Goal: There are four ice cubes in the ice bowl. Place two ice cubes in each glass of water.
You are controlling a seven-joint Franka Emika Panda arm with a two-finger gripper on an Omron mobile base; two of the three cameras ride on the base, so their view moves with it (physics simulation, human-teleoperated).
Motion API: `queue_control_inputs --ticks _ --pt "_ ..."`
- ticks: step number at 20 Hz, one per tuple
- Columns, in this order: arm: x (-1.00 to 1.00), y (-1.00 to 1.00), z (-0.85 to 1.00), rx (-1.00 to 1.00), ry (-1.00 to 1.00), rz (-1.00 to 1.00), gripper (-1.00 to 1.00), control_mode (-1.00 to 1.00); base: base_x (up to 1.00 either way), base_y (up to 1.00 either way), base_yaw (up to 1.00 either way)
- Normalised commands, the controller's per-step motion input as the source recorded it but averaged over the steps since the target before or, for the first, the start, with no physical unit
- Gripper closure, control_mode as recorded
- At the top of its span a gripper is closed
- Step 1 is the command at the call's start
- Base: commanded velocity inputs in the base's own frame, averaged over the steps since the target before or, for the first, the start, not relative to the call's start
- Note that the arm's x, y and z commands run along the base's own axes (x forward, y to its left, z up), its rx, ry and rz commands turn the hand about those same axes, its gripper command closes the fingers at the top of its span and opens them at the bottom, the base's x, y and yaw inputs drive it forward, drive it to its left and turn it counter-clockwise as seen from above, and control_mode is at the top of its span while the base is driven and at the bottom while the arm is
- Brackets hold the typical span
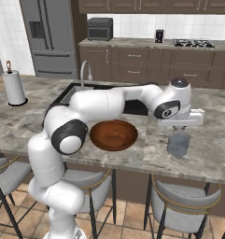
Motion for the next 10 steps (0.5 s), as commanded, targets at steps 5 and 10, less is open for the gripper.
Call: queue_control_inputs --ticks 5,10 --pt "0.33 0.29 -0.33 0.01 -0.14 -0.15 1.00 -1.00 0.00 0.00 0.00" --pt "0.46 0.22 -0.33 0.00 -0.02 -0.08 1.00 -1.00 0.00 0.00 0.00"
